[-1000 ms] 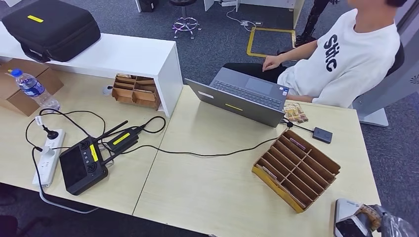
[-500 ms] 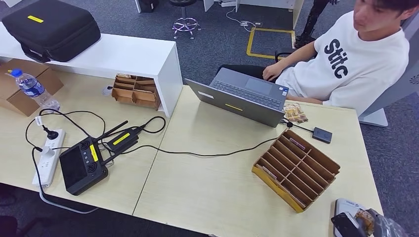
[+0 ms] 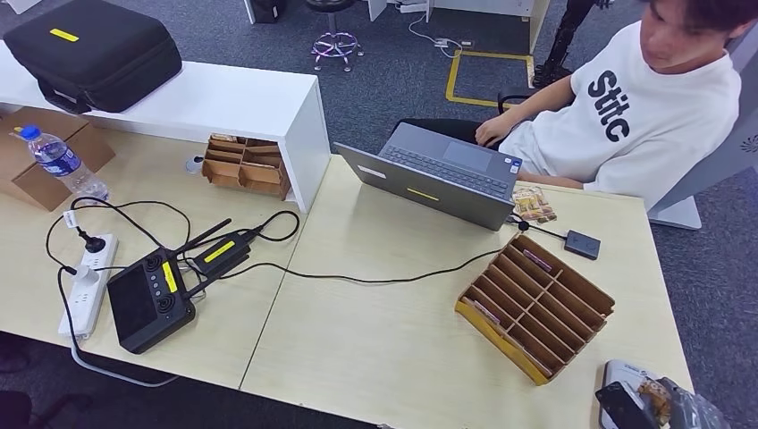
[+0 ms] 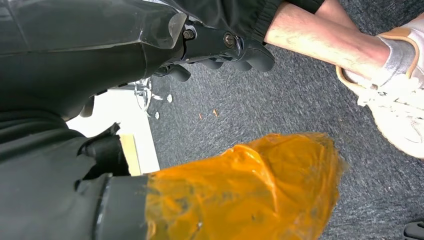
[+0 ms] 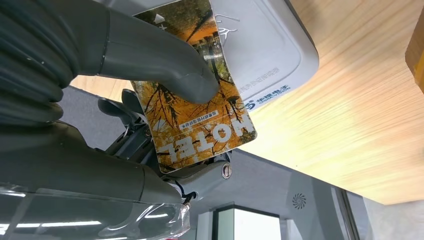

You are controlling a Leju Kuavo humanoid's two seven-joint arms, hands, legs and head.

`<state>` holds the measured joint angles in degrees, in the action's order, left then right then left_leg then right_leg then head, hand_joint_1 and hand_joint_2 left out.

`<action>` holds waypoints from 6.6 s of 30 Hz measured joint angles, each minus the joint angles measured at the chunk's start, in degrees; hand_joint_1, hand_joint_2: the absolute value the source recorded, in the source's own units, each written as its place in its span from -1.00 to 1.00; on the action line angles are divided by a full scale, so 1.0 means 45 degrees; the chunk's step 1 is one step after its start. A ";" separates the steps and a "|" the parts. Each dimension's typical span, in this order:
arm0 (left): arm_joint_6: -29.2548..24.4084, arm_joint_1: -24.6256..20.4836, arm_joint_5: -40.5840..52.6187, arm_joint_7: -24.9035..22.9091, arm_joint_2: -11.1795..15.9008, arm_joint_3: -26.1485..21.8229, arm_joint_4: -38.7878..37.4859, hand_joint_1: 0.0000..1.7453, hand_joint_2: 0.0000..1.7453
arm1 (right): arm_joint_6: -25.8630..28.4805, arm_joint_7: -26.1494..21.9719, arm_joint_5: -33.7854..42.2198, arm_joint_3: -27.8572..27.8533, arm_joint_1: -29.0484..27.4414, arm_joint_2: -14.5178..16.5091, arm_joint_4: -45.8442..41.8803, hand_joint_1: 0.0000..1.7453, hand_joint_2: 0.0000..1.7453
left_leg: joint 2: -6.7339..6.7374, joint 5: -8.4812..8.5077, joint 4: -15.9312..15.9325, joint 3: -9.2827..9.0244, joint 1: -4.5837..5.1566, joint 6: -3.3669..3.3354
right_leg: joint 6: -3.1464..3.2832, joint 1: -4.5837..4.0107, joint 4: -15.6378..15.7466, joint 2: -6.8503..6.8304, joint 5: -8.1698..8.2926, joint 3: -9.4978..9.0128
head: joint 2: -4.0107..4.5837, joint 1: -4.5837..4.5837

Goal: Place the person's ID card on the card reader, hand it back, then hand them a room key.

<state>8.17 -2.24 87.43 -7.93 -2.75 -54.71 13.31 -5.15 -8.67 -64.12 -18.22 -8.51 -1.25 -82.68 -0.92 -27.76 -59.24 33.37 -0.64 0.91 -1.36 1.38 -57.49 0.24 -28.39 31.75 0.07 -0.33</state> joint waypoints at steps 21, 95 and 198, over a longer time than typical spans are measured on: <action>-0.0059 0.0006 -0.0001 -0.0025 -0.0111 -0.0246 -0.0001 -1.00 -1.00 | 0.1378 -0.1778 0.3027 0.1430 -0.0160 -0.0022 -0.5156 1.00 1.00 | -0.0006 0.0000 0.0000 0.0009 0.0003 0.0000 | -0.0001 0.0004 -0.0001 -0.0003 -0.0001 0.0001 | 0.0000 -0.0001; 0.0457 -0.0174 -0.0002 0.0145 0.0113 0.1507 -0.0004 -1.00 -1.00 | 0.0703 0.1011 0.0831 0.7711 0.8408 -0.0435 0.0309 -1.00 1.00 | -0.0008 0.0114 0.0003 0.0122 -0.0002 0.0010 | 0.0019 -0.0003 -0.0013 0.0002 0.0110 0.0127 | 0.0000 -0.0001; 0.0328 -0.0225 0.0038 0.0149 -0.0050 0.0800 -0.0001 -1.00 -1.00 | 0.1707 0.2018 -0.1204 0.6429 0.4766 0.1107 0.0100 -1.00 1.00 | -0.0007 0.0090 0.0012 0.0099 -0.0010 0.0035 | 0.0046 -0.0011 -0.0015 -0.0001 0.0076 0.0104 | 0.0000 0.0000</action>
<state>9.65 -3.26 87.60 -7.26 -2.97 -51.11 13.31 2.54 0.42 -69.54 10.71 12.94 3.74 -82.23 -0.95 -27.36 -59.19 33.82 -0.68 1.07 -1.15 1.33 -57.56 0.23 -28.05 32.22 0.07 -0.33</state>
